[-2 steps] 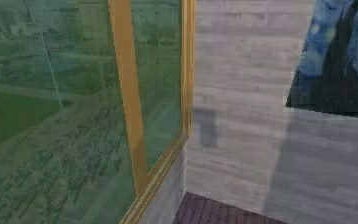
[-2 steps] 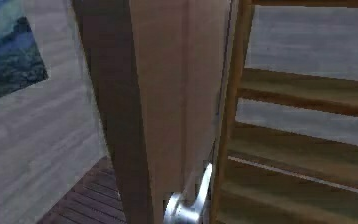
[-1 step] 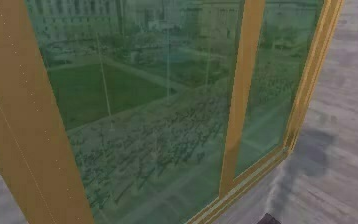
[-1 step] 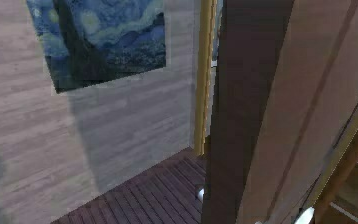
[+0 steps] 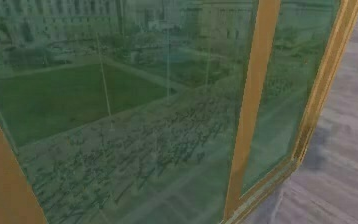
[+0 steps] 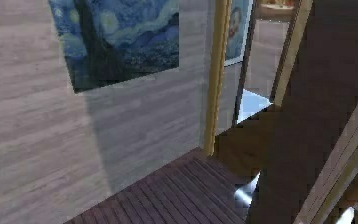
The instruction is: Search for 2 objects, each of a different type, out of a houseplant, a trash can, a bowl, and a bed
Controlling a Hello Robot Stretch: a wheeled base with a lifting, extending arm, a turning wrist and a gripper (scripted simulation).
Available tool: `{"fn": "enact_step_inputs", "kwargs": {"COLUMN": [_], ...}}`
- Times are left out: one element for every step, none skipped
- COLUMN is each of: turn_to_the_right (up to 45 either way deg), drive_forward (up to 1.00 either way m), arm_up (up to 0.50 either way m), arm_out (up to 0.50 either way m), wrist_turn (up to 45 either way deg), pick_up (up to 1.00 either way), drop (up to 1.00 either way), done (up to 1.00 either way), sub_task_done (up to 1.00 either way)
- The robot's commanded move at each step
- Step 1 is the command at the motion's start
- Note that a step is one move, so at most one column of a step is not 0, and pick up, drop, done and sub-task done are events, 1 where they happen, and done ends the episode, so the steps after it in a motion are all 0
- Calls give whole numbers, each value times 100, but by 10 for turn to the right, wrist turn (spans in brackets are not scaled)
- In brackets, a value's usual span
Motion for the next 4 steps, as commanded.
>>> {"fn": "enact_step_inputs", "kwargs": {"turn_to_the_right": [450,390,0,-90], "drive_forward": [0,0,25,0], "arm_up": [0,0,0,0], "arm_out": [0,0,0,0], "wrist_turn": [0,0,0,0], "pick_up": [0,0,0,0], "drop": [0,0,0,0], "done": [0,0,0,0], "sub_task_done": [0,0,0,0]}}
